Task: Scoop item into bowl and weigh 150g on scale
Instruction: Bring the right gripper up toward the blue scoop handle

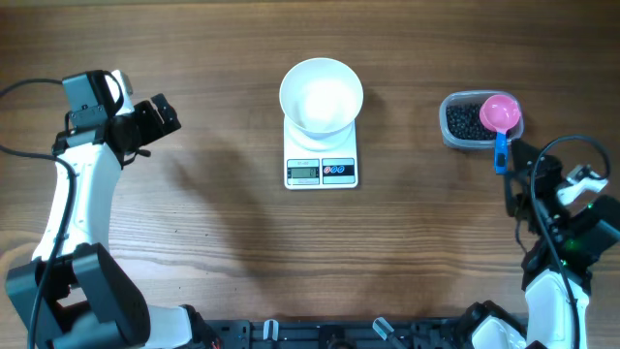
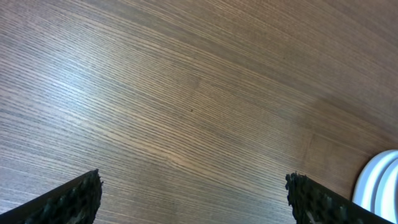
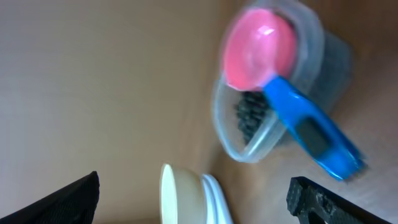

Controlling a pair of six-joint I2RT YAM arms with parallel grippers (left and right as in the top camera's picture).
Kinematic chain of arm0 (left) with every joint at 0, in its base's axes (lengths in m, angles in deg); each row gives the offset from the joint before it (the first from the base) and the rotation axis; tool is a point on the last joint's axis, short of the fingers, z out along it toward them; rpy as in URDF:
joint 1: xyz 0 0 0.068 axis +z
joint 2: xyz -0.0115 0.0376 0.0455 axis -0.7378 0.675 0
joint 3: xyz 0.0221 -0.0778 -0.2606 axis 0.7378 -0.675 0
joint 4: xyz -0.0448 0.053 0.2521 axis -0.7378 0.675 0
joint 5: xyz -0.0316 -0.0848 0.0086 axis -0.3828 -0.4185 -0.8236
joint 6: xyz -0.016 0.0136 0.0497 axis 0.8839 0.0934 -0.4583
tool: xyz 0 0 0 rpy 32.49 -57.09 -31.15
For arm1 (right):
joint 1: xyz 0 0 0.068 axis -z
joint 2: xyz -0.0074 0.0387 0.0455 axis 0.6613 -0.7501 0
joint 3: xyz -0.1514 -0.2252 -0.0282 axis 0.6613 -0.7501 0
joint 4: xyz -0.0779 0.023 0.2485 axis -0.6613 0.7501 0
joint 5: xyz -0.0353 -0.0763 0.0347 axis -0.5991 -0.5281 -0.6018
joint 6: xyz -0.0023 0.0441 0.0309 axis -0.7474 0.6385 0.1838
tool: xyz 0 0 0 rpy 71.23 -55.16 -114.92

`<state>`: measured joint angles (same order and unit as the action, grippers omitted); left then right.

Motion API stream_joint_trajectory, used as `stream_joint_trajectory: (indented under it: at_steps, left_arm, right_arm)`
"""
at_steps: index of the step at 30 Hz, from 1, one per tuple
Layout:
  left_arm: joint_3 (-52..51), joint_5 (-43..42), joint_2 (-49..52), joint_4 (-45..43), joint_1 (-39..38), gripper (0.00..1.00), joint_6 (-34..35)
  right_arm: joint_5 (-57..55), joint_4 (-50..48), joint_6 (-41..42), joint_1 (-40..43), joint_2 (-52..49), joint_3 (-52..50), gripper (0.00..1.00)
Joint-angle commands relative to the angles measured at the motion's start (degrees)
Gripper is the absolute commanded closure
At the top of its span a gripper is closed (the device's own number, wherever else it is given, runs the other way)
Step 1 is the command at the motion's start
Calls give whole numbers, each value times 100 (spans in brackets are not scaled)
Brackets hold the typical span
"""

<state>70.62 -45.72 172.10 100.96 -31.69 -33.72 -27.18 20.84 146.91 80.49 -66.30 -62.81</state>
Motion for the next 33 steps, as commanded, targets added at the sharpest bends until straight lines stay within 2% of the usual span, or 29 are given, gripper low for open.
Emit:
stream_joint_trajectory:
  at_steps: [1,5,6,8,10,14,17,22,25,27,29,33]
  left_arm:
    - [7,33,-138,-15,7,0,-133]
    - [7,33,-138,-15,7,0,-131]
    - [7,33,-138,-15,7,0,-131]
    - [7,33,-138,-15,7,0,-131]
    - [7,33,-138,-15,7,0,-131]
    - [7,33,-138,-15,7,0,-131]
    - [7,33,-138,-15,7,0,-131]
    - [7,33,-138,-15,7,0,-131]
    - [7,33,-138,-15,7,0,-131]
    - [7,33,-138,-15,7,0,-131]
    - [7,33,-138,-15,7,0,-131]
    - [7,33,-138,-15,7,0,-131]
  right_arm:
    - [-9,7,476,-2,-39,28,0]
    - [492,702,286,-2,-37,26,1]
    - [555,1373,48,-2,-37,17,1]
    - [273,2402,-610,-2,-37,17,6]
    - [-234,2555,-876,-2,-37,17,2]
    - [-898,1427,-673,-2,-39,17,0]
    - [-1051,1191,-667,-2,-103,17,0]
    - [-551,970,-782,-2,-859,17,0]
    - [61,-339,-820,-2,-1478,17,0]
    - [317,-1283,-433,-2,-1753,20,0]
    - [313,-1814,-76,-2,-1910,20,0]
    - [452,-1799,192,-2,-1937,17,0]
